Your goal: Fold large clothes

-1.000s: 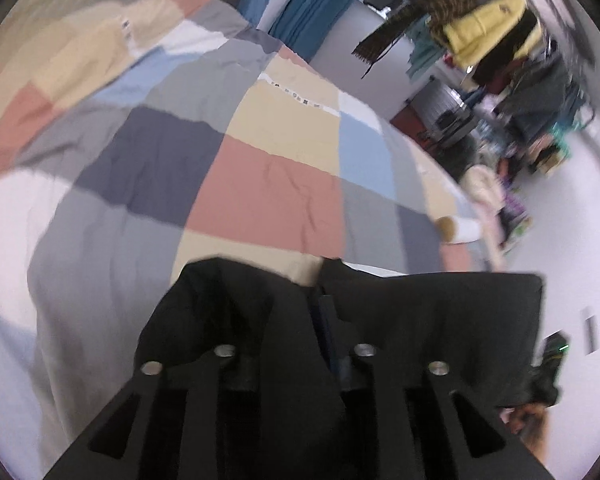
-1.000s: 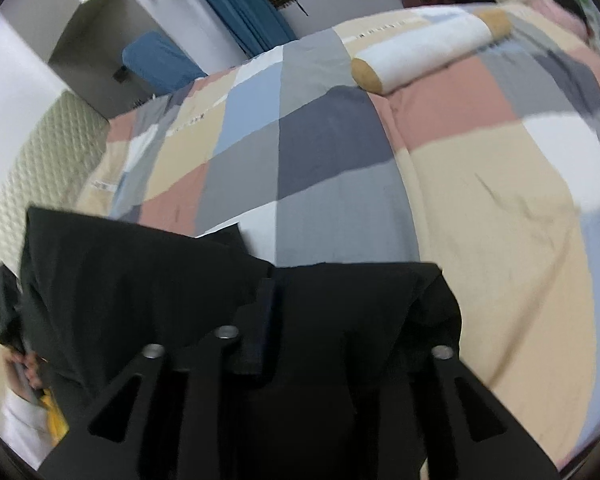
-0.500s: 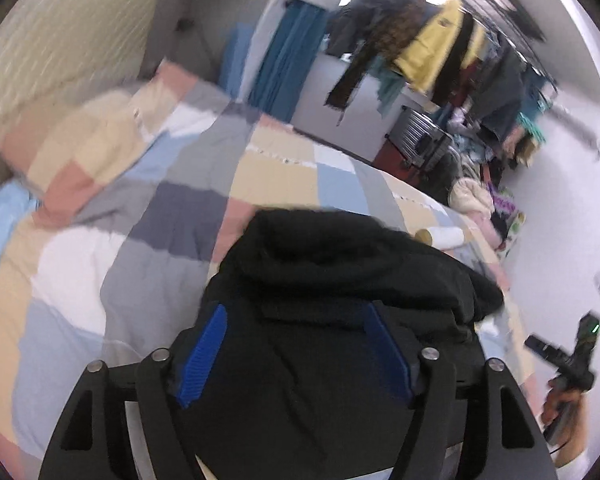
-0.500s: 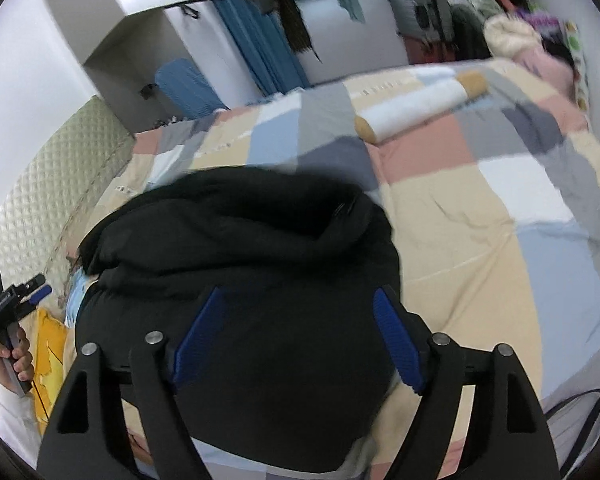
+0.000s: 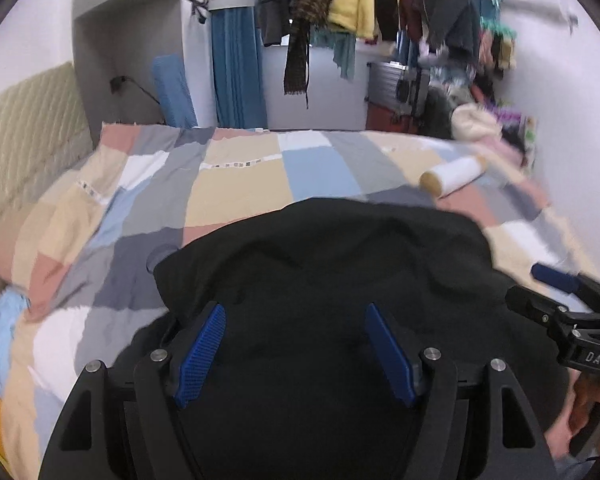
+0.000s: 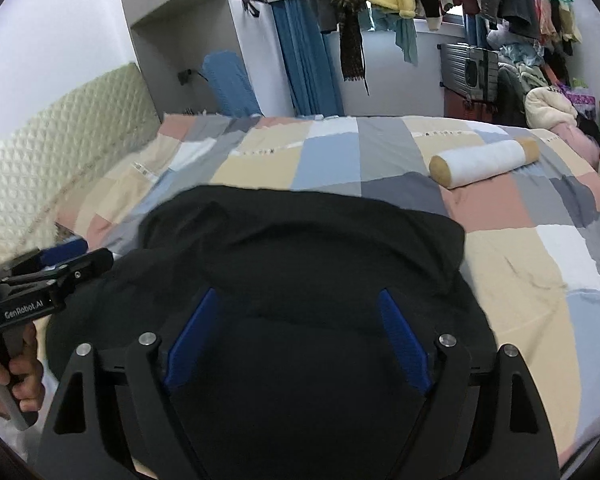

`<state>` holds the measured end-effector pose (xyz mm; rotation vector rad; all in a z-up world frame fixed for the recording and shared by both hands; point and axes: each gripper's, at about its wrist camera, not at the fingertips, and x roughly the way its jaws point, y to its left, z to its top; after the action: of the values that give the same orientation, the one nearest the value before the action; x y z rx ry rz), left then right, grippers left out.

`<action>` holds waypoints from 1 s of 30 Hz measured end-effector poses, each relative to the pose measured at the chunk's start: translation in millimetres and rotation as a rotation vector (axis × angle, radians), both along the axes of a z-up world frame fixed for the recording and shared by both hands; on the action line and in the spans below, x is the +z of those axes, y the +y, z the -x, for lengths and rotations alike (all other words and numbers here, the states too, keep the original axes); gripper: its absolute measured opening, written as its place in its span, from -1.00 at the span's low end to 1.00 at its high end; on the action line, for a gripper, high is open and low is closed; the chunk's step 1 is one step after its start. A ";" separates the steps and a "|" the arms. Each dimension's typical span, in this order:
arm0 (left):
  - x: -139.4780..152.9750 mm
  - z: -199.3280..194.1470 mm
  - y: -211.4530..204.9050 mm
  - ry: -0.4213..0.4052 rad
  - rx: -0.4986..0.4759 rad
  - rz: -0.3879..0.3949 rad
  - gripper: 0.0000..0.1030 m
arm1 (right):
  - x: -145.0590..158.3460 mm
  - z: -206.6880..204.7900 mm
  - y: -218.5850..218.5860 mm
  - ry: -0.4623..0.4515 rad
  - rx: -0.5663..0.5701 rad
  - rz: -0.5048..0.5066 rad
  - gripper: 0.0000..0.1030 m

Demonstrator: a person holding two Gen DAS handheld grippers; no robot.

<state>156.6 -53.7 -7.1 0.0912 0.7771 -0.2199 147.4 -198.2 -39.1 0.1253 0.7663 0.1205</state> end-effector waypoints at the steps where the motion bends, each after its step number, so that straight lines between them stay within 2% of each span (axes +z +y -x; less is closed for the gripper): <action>1: -8.2 -6.7 -2.8 -0.011 0.009 -0.029 0.41 | -5.4 -3.8 3.3 -0.005 0.000 0.016 0.61; 4: -25.7 -18.3 -6.8 -0.011 0.024 -0.035 0.41 | -23.2 -20.2 12.0 -0.026 -0.008 0.076 0.61; 7: -38.8 -32.4 -5.1 0.006 0.055 -0.020 0.41 | -32.0 -33.9 13.3 -0.021 0.001 0.065 0.66; 9: -43.3 -37.3 -4.0 -0.002 0.064 -0.015 0.41 | -35.0 -38.1 12.2 -0.033 -0.007 0.066 0.80; 12: -51.6 -49.2 -6.0 0.024 0.064 -0.026 0.42 | -45.7 -49.7 5.9 -0.031 -0.024 0.011 0.98; 18: -62.5 -69.6 -4.6 0.034 0.075 -0.002 0.44 | -70.6 -85.7 -1.5 0.034 -0.013 -0.074 0.99; 30: -90.2 -89.8 -3.8 0.056 0.069 -0.006 0.53 | -95.6 -116.2 7.3 0.078 0.010 -0.057 0.99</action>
<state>246.4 -57.5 -97.2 0.0642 0.8357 -0.1548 263.6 -190.9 -134.6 0.1809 0.8422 0.1474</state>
